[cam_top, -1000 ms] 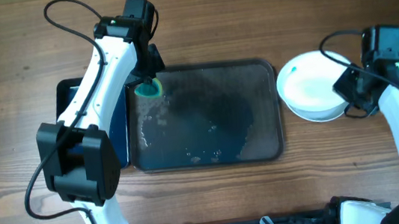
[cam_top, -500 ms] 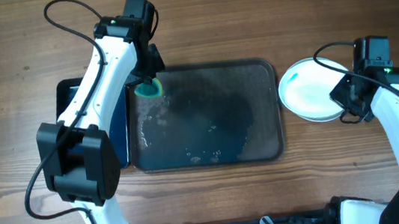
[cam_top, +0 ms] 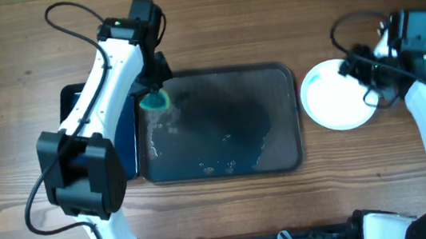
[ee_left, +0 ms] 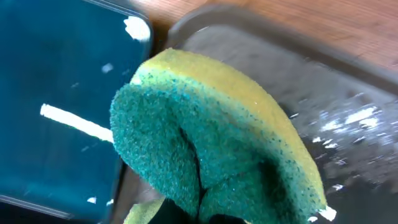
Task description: Clean dirty plates on tray and stack at the side
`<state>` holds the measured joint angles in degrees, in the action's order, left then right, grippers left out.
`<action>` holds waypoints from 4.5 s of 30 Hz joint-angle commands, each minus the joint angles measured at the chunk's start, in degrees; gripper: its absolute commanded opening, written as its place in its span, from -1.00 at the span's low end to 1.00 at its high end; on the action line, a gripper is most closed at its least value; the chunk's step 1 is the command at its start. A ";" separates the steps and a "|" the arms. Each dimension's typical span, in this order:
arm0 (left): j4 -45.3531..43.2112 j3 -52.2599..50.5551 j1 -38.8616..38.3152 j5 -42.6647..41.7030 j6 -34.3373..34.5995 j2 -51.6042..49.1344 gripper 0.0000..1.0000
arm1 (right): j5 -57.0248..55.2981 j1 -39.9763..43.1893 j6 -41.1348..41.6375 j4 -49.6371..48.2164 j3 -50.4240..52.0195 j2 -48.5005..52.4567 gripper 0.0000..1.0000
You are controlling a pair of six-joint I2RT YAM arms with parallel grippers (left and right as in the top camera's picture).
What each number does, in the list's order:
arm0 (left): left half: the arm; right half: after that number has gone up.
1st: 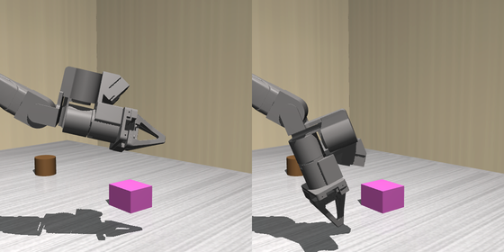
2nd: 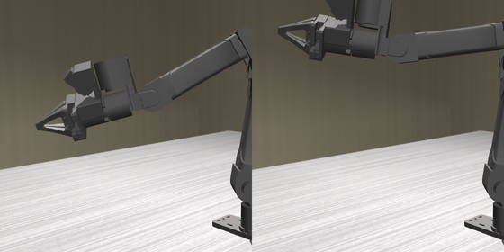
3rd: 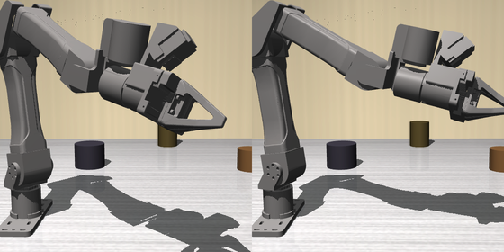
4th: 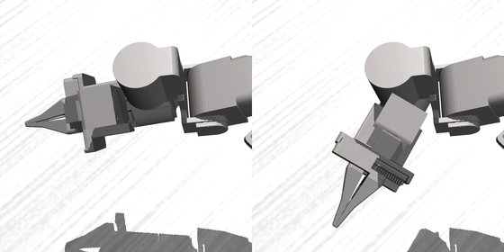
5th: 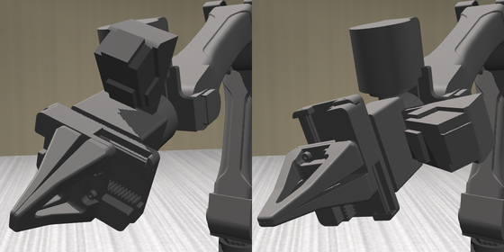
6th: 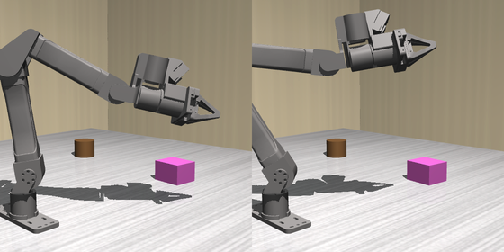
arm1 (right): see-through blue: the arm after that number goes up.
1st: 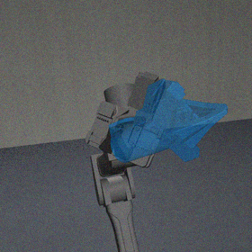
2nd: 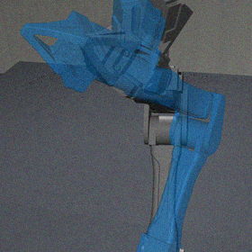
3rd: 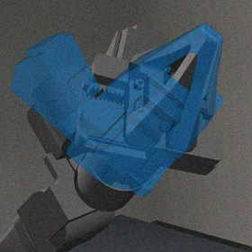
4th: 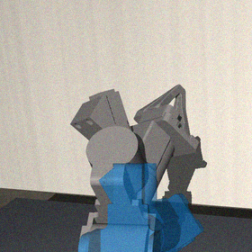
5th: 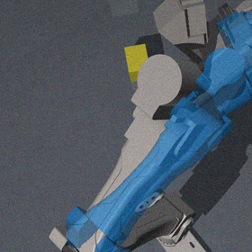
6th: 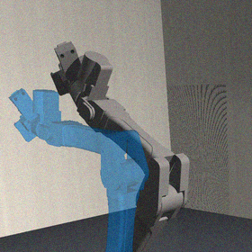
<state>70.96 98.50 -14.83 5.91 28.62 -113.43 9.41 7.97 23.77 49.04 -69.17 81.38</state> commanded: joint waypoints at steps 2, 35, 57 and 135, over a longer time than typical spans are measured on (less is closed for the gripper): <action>4.42 -0.15 6.27 0.79 -7.74 5.46 -0.92 | 8.15 -8.13 -2.49 -0.42 -4.00 -0.22 0.54; -10.34 -17.38 22.18 -17.22 -16.24 23.17 1.00 | -3.08 -23.91 -1.36 2.25 -8.04 2.36 0.54; -10.34 -17.38 22.18 -17.22 -16.24 24.55 1.00 | -3.89 -23.87 7.65 11.30 -20.70 -12.24 0.99; -10.34 -17.38 22.18 -17.22 -16.24 24.55 1.00 | -0.96 -10.73 -13.22 -49.75 68.87 -81.18 1.00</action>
<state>60.77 80.95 7.51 -10.61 13.56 -88.55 8.10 -3.05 11.20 -0.49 -0.38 1.10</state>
